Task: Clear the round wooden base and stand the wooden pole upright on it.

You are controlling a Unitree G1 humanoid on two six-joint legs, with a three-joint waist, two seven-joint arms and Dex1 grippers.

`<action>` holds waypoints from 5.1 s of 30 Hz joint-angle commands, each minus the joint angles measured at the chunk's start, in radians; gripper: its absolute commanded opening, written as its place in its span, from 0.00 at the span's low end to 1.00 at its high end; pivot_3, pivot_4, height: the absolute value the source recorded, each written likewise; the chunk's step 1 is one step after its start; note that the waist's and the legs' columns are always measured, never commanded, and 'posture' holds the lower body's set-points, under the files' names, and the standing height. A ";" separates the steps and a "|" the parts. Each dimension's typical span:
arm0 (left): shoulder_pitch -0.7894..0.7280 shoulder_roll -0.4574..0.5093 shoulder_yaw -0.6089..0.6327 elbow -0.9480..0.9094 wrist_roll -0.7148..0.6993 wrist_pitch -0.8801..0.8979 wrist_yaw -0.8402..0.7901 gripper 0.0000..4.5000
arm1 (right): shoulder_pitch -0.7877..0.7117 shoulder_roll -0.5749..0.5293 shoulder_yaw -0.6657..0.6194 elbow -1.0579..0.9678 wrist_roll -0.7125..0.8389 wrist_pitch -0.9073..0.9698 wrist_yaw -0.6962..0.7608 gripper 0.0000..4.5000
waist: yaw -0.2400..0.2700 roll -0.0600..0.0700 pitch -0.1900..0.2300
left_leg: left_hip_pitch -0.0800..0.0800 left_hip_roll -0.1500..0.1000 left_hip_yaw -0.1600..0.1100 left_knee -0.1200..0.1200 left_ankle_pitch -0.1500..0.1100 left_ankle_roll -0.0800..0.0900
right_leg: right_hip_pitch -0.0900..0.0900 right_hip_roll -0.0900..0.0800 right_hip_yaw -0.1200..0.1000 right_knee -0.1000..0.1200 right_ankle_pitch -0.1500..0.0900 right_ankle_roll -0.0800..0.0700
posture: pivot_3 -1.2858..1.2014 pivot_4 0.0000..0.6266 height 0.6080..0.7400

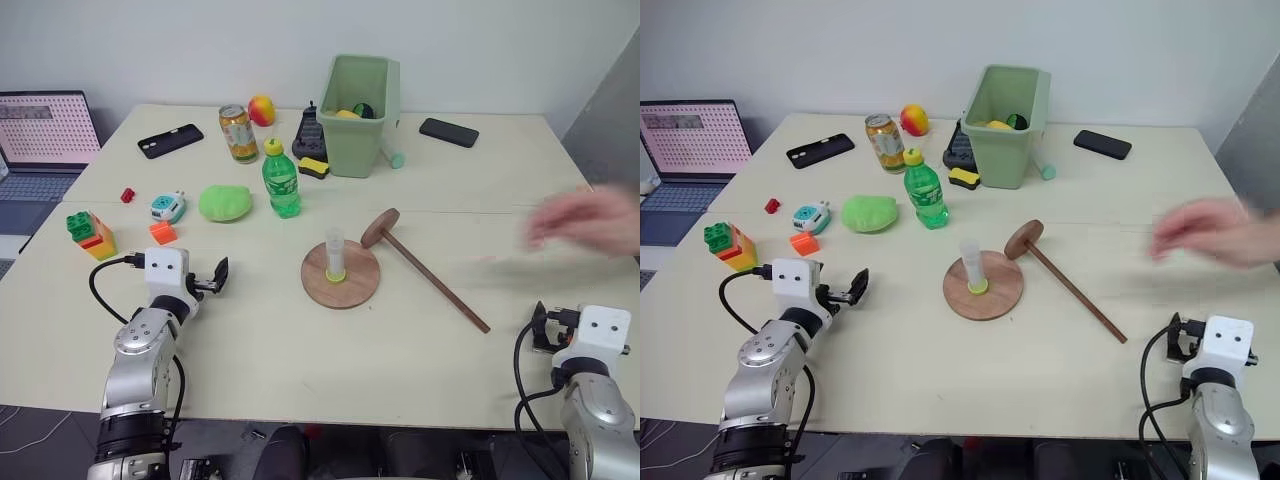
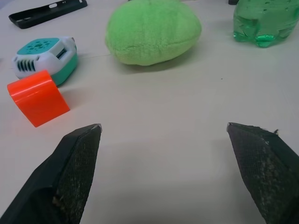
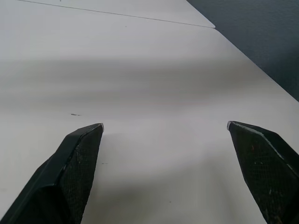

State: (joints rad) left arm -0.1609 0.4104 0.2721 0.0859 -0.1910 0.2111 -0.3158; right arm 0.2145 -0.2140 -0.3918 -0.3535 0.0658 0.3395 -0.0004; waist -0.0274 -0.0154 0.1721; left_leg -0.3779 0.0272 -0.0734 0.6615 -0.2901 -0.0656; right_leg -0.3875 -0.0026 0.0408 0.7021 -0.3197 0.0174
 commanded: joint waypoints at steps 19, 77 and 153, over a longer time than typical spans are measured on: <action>0.158 0.244 0.045 -0.481 -0.420 0.214 -0.464 1.00 | -0.391 -0.483 0.120 -0.139 0.631 0.352 0.720 0.99 | -0.005 0.002 0.001 | 0.001 0.001 -0.001 0.000 0.000 0.001 | 0.002 0.004 -0.001 -0.003 0.000 0.000 | 0.52 0.24 1.00; 0.107 0.231 -0.087 -0.860 -0.689 0.365 -0.267 1.00 | -1.346 -0.346 0.288 0.948 0.174 0.020 0.487 0.27 | -0.003 0.000 0.005 | -0.003 -0.001 0.001 0.000 -0.001 0.002 | 0.000 0.000 0.001 -0.006 0.000 0.000 | 0.52 0.24 1.00; 0.193 0.330 -0.038 -0.895 -0.712 0.436 -0.377 1.00 | -1.432 -0.320 0.878 0.930 0.151 0.822 0.979 0.99 | -0.006 0.005 0.011 | -0.005 0.001 0.000 0.001 -0.001 0.002 | -0.004 -0.001 0.000 -0.005 0.001 0.000 | 0.52 0.24 1.00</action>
State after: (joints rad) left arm 0.0279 0.7422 0.2241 -0.7677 -0.8843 0.6507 -0.7055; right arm -1.1765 -0.5382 0.4915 0.5663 0.2380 1.1928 0.9606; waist -0.0329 -0.0109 0.1828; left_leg -0.3831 0.0282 -0.0738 0.6621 -0.2911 -0.0636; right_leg -0.3917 -0.0033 0.0414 0.6976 -0.3192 0.0172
